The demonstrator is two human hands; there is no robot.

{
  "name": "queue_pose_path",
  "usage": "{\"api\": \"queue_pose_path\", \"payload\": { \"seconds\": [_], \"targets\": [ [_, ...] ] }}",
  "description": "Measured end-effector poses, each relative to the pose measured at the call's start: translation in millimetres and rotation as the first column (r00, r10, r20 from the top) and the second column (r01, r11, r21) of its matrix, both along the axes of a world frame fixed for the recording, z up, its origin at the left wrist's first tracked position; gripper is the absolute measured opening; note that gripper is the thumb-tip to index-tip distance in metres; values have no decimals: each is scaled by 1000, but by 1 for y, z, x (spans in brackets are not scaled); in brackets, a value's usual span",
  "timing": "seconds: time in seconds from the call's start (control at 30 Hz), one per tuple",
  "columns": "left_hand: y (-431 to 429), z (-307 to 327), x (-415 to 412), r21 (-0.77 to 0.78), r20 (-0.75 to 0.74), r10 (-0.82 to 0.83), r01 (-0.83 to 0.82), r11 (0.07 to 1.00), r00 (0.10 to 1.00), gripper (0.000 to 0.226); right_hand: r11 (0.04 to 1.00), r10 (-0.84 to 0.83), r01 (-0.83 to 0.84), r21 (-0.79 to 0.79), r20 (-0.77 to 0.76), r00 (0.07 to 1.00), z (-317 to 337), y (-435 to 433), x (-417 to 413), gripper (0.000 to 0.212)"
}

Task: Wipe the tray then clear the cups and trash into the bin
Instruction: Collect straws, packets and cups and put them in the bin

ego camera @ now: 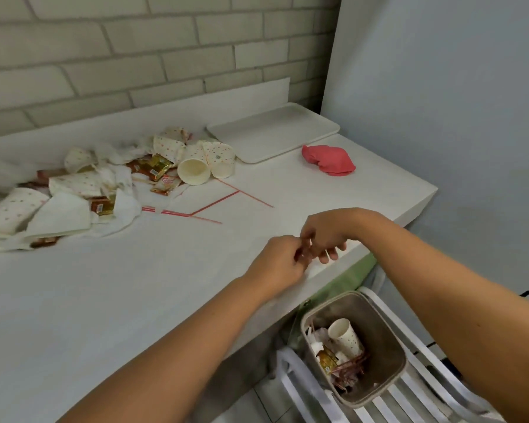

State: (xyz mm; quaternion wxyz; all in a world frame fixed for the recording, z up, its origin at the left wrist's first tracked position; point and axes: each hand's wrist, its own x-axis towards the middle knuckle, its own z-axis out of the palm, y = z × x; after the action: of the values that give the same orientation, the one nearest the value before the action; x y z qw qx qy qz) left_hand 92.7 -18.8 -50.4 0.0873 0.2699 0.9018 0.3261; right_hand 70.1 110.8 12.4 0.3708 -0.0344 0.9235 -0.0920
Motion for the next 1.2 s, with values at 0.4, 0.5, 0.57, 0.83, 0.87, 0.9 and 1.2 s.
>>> {"api": "queue_pose_path", "payload": {
  "seconds": [0.4, 0.5, 0.57, 0.83, 0.87, 0.9, 1.2],
  "targets": [
    [-181, 13, -37, -58, -126, 396, -405, 913, 910, 24, 961, 206, -243, -129, -249, 946, 0, -167, -49, 26],
    [-228, 12, -39, -85, -125, 461, -473, 877, 878, 26, 938, 268, -320, -135, -303, 914, -2, -208, -58, 28],
    [-256, 10, -40, -92, -131, 500, -512, 854, 856, 26, 925, 295, -357, -133, -341, 893, -4, -231, -63, 29],
    [-349, 3, -47, -94, -170, 617, -636, 766, 769, 28, 900, 315, -422, -107, -508, 802, -21, -318, -94, 52],
    [-358, 4, -48, -92, -171, 627, -646, 758, 760, 29, 904, 305, -415, -103, -526, 794, -23, -327, -98, 58],
    [-366, 4, -49, -89, -172, 637, -655, 750, 752, 29, 909, 289, -405, -103, -544, 788, -26, -335, -102, 63],
    [-417, 4, -73, -42, -183, 675, -691, 721, 715, 32, 938, 274, -347, 7, -629, 727, -44, -384, -129, 97]
  ]
}}
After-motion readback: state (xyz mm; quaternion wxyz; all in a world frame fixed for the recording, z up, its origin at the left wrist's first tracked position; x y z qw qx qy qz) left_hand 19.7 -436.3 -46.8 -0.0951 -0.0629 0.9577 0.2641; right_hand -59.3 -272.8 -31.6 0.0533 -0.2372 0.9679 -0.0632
